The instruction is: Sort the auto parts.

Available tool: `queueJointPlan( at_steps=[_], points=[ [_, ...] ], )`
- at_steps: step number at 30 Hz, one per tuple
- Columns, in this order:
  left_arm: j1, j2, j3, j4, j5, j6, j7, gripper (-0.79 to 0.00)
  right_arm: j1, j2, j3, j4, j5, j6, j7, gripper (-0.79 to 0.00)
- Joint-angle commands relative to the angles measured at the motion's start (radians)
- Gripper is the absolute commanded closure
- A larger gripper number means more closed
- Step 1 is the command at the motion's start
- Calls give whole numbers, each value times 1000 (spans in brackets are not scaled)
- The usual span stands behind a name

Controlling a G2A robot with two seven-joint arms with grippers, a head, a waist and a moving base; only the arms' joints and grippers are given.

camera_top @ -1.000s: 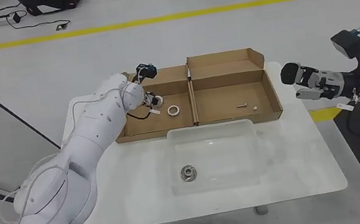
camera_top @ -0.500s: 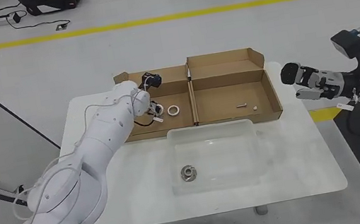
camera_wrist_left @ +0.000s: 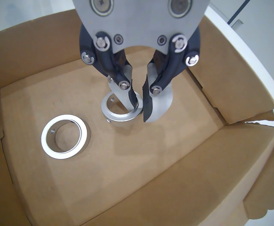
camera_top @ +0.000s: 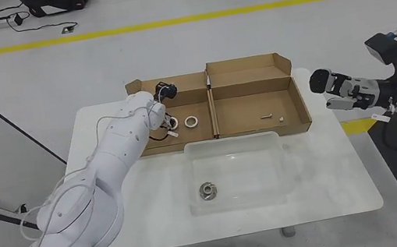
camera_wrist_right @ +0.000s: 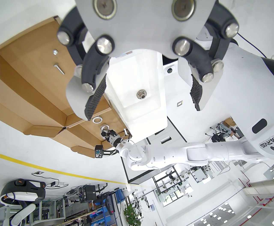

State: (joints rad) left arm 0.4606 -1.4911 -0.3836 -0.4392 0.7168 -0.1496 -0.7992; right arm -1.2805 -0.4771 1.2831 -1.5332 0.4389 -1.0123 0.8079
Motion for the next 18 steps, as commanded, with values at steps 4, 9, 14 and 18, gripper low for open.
queueJointPlan(
  at_steps=[4, 9, 14, 18],
  points=[
    [-10, -3, -15, 18, 2, -21, 8, -785, 0, 0, 0, 0, 0, 0, 0, -785],
    [-36, 1, -27, 21, 28, -53, 26, -785, 0, 0, 0, 0, 0, 0, 0, -785],
    [-67, 14, -45, -17, 54, -102, 33, -785, 0, 0, 0, 0, 0, 0, 0, -785],
    [-70, 19, -47, -32, 61, -122, 31, -785, 0, 0, 0, 0, 0, 0, 0, -785]
  ],
)
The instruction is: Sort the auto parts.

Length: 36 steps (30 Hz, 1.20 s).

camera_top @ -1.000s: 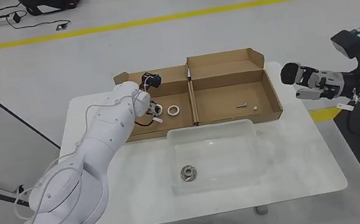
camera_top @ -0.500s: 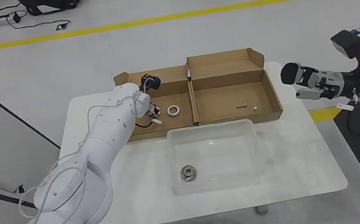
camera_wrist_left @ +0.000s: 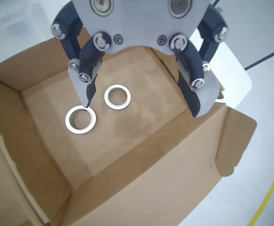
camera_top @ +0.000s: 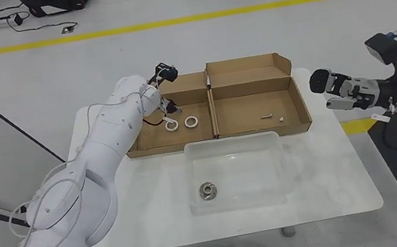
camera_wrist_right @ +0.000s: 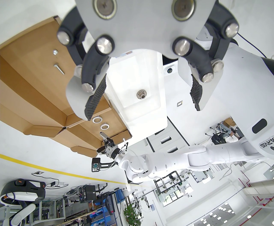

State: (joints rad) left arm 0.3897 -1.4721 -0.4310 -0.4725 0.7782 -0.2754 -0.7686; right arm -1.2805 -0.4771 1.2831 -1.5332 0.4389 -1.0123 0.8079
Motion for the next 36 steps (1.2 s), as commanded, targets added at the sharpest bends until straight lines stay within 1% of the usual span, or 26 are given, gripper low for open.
queueJointPlan(
  at_steps=[1, 8, 11, 15, 19, 24, 28, 32, 36],
  points=[
    [0, 0, 0, 1, -1, 4, 0, -785, 0, 0, 0, 0, 0, 0, 0, -785],
    [0, 0, 0, 1, -1, 4, 0, -785, 0, 0, 0, 0, 0, 0, 0, -785],
    [12, 6, 2, -42, 34, -25, 67, -785, 0, 0, 0, 0, 0, 0, 0, -785],
    [14, 23, -11, -116, 62, -63, 51, -785, 0, 0, 0, 0, 0, 0, 0, -785],
    [15, 49, -45, -227, 64, -84, 4, -785, 0, 0, 0, 0, 0, 0, 0, -785],
    [36, 92, -93, -406, 87, -108, -106, -785, 0, 0, 0, 0, 0, 0, 0, -785],
    [76, 130, -133, -575, 92, -165, -222, -785, 0, 0, 0, 0, 0, 0, 0, -785],
    [123, 167, -185, -726, 90, -194, -322, -785, 0, 0, 0, 0, 0, 0, 0, -785],
    [169, 196, -223, -871, 89, -219, -413, -785, 0, 0, 0, 0, 0, 0, 0, -785]
  ],
)
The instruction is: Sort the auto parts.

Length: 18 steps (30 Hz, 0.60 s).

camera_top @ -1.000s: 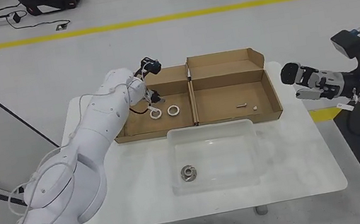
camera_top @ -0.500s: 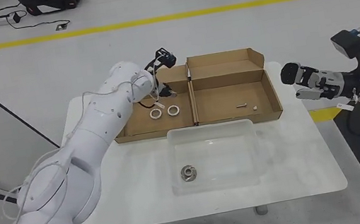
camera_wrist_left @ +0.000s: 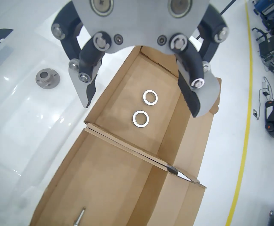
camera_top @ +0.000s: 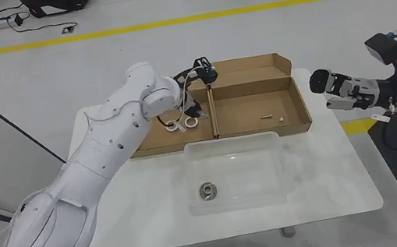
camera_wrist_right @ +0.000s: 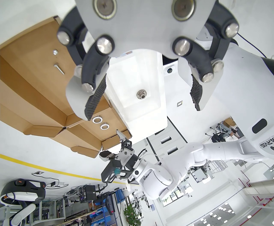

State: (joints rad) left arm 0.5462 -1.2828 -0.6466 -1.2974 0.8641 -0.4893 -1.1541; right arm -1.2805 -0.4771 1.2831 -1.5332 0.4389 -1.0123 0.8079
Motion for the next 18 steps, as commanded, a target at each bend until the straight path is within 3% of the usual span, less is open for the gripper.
queueJointPlan(
  at_steps=[1, 8, 18],
  points=[
    [26, 13, -15, -80, -3, -8, -47, -785, 0, 0, 0, 0, 0, 0, 0, -785],
    [98, 37, -17, -258, 1, -21, -156, -785, 0, 0, 0, 0, 0, 0, 0, -785],
    [87, 51, 120, -309, -35, -32, -145, -785, 0, 0, 0, 0, 0, 0, 0, -785]
  ],
)
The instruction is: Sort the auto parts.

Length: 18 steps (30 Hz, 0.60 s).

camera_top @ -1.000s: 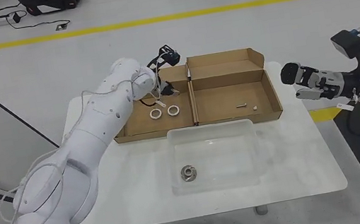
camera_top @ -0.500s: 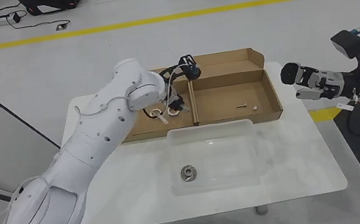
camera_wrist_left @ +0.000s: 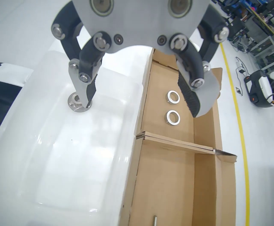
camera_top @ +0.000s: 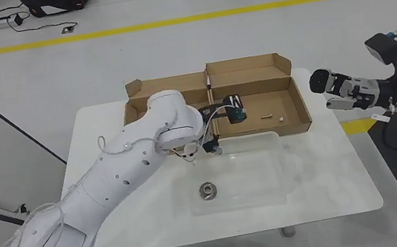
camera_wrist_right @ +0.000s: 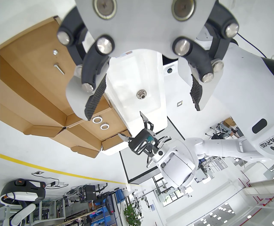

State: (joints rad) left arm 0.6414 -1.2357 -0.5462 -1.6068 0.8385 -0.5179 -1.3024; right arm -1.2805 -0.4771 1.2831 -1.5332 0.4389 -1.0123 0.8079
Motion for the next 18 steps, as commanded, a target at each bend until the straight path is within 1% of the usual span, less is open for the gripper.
queueJointPlan(
  at_steps=[1, 10, 13, 18],
  points=[
    [-16, 7, 34, 1, -24, -7, 7, -785, 0, 0, 0, 0, 0, 0, 0, -785],
    [-80, 46, 142, -16, -144, -22, 23, -785, 0, 0, 0, 0, 0, 0, 0, -785],
    [-90, 57, 150, -27, -203, -30, 30, -785, 0, 0, 0, 0, 0, 0, 0, -785],
    [-93, 59, 148, -29, -204, -30, 31, -785, 0, 0, 0, 0, 0, 0, 0, -785]
  ],
)
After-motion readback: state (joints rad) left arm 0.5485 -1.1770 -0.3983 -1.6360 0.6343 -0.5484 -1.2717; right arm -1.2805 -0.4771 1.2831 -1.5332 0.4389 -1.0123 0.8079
